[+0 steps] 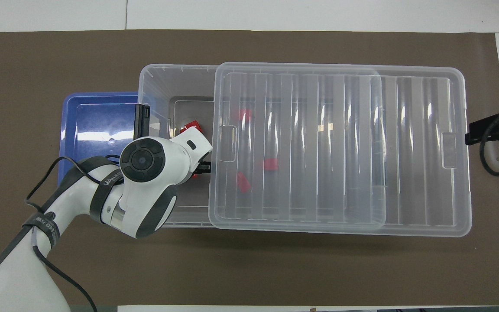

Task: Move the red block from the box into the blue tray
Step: 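Lower the left gripper into the box and grasp a red block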

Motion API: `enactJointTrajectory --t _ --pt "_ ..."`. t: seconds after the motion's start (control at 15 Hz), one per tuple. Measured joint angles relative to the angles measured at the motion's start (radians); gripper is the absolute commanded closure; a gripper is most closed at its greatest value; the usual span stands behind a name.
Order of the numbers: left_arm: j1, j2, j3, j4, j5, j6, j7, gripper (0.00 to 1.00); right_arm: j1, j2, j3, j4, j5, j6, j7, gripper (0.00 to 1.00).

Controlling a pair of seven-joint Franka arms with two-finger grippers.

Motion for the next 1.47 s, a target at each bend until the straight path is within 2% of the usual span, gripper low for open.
enactJointTrajectory --t 0.13,0.2,0.27,0.47,0.53,0.6,0.67,1.07,1.47 --pt "-0.005 0.012 0.0 -0.003 0.0 0.007 -0.001 0.03 -0.001 0.0 -0.019 -0.056 0.0 0.049 -0.03 0.0" --pt "-0.005 0.014 0.0 -0.004 0.0 0.008 -0.001 0.11 -0.001 0.0 -0.029 -0.072 0.0 0.065 -0.04 0.0" --pt "-0.005 0.014 0.0 -0.004 0.0 0.009 -0.001 0.15 -0.001 0.0 -0.036 -0.081 0.0 0.071 -0.048 0.0" --pt "-0.005 0.014 0.0 -0.004 0.0 0.014 -0.014 0.59 -0.001 -0.003 -0.039 -0.099 0.0 0.077 -0.054 0.0" --pt "-0.005 0.014 0.0 -0.004 0.0 0.015 -0.016 0.66 -0.001 -0.003 -0.039 -0.108 0.0 0.083 -0.055 0.0" --pt "-0.005 0.014 0.0 -0.005 0.0 0.015 -0.022 0.78 -0.001 -0.004 -0.039 -0.116 0.0 0.091 -0.056 0.0" --pt "-0.006 0.014 0.0 -0.005 0.0 0.015 -0.035 0.99 -0.001 -0.004 -0.04 -0.125 0.0 0.1 -0.06 0.0" --pt "-0.017 0.007 0.003 0.001 0.0 0.007 -0.149 1.0 -0.002 -0.004 -0.083 -0.191 0.0 0.168 -0.126 0.0" --pt "-0.014 -0.065 0.02 0.029 0.0 -0.072 -0.155 1.0 -0.002 -0.004 -0.085 -0.23 0.0 0.197 -0.13 0.0"
